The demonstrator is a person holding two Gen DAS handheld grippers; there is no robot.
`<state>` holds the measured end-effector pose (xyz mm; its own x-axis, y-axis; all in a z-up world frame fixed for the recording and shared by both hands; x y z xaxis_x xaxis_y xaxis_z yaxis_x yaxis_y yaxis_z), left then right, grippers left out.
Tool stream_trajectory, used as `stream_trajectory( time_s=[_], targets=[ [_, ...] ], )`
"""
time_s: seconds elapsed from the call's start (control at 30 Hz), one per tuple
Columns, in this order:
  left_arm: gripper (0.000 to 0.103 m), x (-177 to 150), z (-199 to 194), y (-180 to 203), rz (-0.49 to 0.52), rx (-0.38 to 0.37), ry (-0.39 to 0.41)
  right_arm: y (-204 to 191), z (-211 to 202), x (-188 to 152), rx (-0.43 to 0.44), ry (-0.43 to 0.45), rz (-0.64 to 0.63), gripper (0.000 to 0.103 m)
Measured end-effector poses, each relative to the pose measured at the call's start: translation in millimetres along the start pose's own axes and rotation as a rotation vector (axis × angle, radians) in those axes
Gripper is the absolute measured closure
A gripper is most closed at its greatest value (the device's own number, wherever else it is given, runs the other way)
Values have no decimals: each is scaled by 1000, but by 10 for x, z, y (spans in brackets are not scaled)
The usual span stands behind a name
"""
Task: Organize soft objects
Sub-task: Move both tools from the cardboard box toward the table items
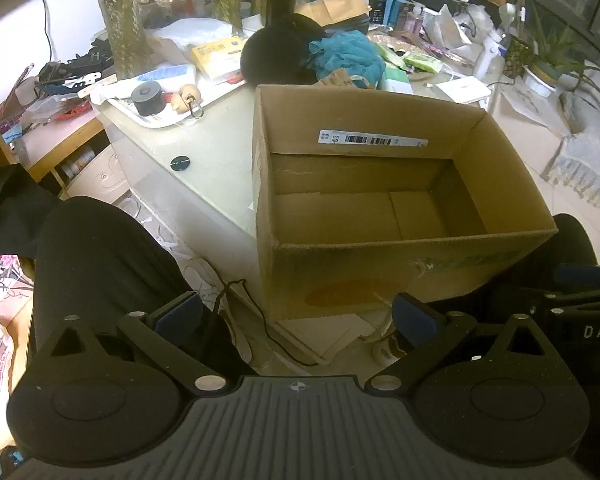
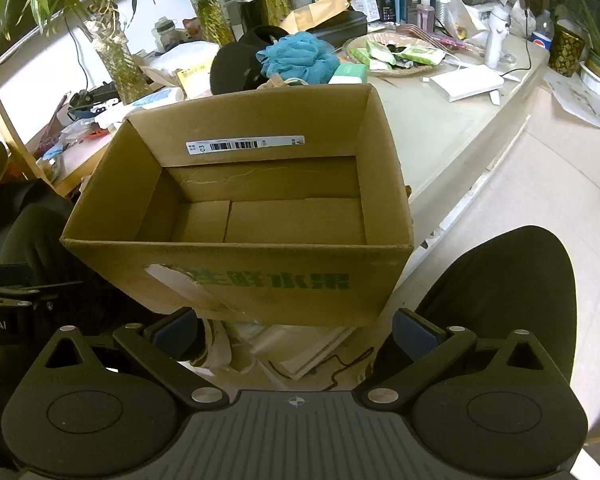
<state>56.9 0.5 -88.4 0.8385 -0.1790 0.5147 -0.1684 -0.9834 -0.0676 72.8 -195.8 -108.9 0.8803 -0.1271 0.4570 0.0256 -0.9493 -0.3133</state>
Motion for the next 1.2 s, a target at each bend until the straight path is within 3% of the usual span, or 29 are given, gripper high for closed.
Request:
stream_trajectory(
  time_s=[0.37, 0.73, 1.2],
  targets=[
    [0, -2, 15, -46, -22, 11, -5, 9, 22, 7, 4, 1, 6, 0],
    [0, 45, 3, 22, 28, -21, 19, 35, -24, 59, -9, 19, 10, 0],
    [0, 269, -87, -32, 75, -9, 73, 231, -137, 382, -37, 87, 2, 0]
  ],
)
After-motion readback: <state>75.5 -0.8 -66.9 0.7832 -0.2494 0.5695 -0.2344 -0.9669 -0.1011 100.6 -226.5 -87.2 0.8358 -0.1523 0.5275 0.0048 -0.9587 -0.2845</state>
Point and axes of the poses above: each gripper's, at about its wrist camera, not at the fingertips, and z roughly the way its jaws point, y to its right, x to its top, the point moved 10 cm from there along z, roughly the way its jaws point, and after that the axes turned 14 degrees about z, right-handed, at the moved point
